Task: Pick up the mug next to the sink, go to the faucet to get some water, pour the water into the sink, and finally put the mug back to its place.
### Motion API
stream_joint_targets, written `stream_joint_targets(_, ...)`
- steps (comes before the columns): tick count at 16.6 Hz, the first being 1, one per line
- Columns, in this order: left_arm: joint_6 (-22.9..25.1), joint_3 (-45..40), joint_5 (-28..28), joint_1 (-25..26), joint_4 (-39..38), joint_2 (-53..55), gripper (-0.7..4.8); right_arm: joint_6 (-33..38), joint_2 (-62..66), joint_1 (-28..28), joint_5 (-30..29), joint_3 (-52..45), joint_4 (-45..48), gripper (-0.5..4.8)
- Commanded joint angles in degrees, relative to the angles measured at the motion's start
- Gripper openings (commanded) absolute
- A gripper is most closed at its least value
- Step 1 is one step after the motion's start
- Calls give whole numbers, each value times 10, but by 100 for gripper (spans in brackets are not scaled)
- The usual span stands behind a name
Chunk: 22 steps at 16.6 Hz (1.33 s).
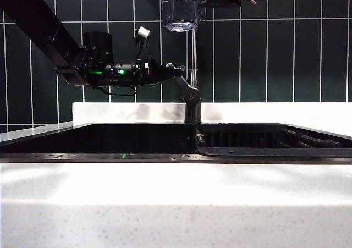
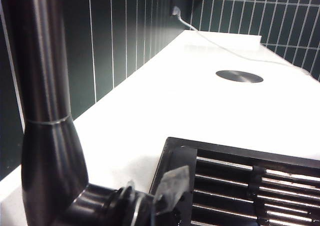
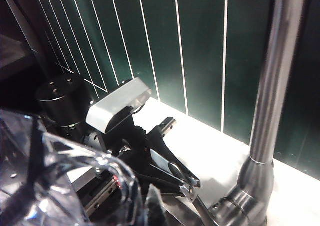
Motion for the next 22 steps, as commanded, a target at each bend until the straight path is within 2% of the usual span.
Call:
stream_joint_targets(1,2,2,-71,4,-23,7,-6,4,-5,1,-3,4,19,-5)
stream_joint_targets(2,-7,2,-86,6,-29,6,-5,4,-5,1,-3,4,19,-5)
stream_joint_targets(3,-12,2,-109,8,-42,6,35,4,-5,1,-3,4,19,-5)
stream_joint_targets(4,-14,2,-120,16,-52,6,126,4,-5,1,-3,4,19,-5)
stream_joint_targets(5,-16,2,-140,23,-62,6,174,4,-5,1,-3,4,18,-5)
stream_joint_targets(6,-40,2,-172,36,-63,6,238,3,-5,0,-3,4,18,-5)
stream_joint_targets(7,-58,2,-182,52,-62,6,304,2,-5,0,-3,4,17,-5)
stream_joint_targets(9,-79,1,-151,70,-63,5,310,-1,-5,0,-3,4,14,-5)
stream_joint_targets(11,-83,0,-76,78,-60,5,309,-2,-5,0,-3,4,12,-5)
stream_joint_targets(13,-84,0,-44,78,-56,5,309,-5,-5,0,-3,4,-4,-5)
stream_joint_targets(15,-83,-8,-17,78,-56,-1,257,-15,-5,0,-3,3,-13,-5)
stream_joint_targets(17,-42,-62,-42,77,-38,-38,198,-28,-5,0,-2,3,-12,-5)
stream_joint_targets(18,-17,-109,-74,76,-16,-69,174,-31,-5,0,-2,3,-16,-5)
stream_joint_targets(19,-4,-191,-109,77,30,-122,174,-30,-5,0,-3,3,-21,-4)
stream_joint_targets(22,-1,-316,-177,78,97,-202,174,-31,-5,0,-5,2,-37,-5)
